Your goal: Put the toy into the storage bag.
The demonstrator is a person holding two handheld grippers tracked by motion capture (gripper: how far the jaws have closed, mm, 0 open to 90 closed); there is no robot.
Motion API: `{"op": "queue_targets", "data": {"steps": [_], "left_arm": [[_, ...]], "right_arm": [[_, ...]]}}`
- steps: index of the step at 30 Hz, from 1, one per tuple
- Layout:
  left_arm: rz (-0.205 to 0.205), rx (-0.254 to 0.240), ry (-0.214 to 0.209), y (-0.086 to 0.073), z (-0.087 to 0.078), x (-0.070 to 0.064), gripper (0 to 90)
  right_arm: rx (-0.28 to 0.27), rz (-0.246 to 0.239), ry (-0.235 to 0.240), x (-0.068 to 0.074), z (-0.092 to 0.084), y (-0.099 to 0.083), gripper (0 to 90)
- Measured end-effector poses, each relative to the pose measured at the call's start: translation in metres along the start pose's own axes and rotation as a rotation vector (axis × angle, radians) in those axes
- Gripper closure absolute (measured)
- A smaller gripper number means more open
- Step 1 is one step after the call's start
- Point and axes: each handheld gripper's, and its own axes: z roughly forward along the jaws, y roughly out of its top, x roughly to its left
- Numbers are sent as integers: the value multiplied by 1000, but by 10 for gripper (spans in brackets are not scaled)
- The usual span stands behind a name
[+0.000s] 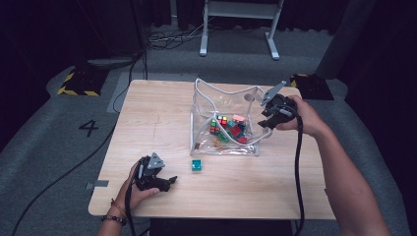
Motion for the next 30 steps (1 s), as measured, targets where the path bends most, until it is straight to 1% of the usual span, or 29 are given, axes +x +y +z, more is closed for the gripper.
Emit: {"op": "queue_targets", "data": {"steps": [1,3,4,5,6,7,8,10,12,13,14,19,20,23,26,29,30], "left_arm": [[3,-1,-1,0,0,0,155],[3,-1,0,0,0,0,155],[1,-1,0,0,0,0,155],[3,0,0,0,0,0,155],[3,0,0,0,0,0,155],[1,-1,0,0,0,0,155],[2,0,0,0,0,0,155],[3,0,0,0,0,0,155],[-6,3,-2,0,0,0,155],[3,0,-1,0,0,0,155],[3,0,0,0,0,0,155],[3,0,0,0,0,0,155],[3,0,0,0,0,0,155],[3,0,0,0,0,0,155],[3,0,0,0,0,0,155],[-1,1,-2,0,0,0,155],[-1,0,-2,0,0,0,155]], "right_arm": [[-22,-2,-6,1,-1,-1,512],[-95,14,-16,5,-7,-4,475],[-125,17,-31,7,-10,-5,461],[-150,30,-32,8,-13,-7,462],[-150,30,-32,8,-13,-7,462],[-244,75,-31,15,-22,-15,437],[-289,76,-35,17,-25,-19,424],[-340,95,-46,21,-30,-25,405],[-394,119,-72,26,-37,-34,385],[-404,125,-78,28,-39,-37,373],[-427,132,-95,31,-44,-42,364],[-520,192,-106,43,-58,-63,308],[-530,193,-108,45,-60,-66,298],[-567,220,-126,54,-64,-83,299],[-596,239,-116,63,-62,-98,306],[-600,246,-109,72,-54,-109,311],[-599,250,-94,75,-49,-113,313]]}}
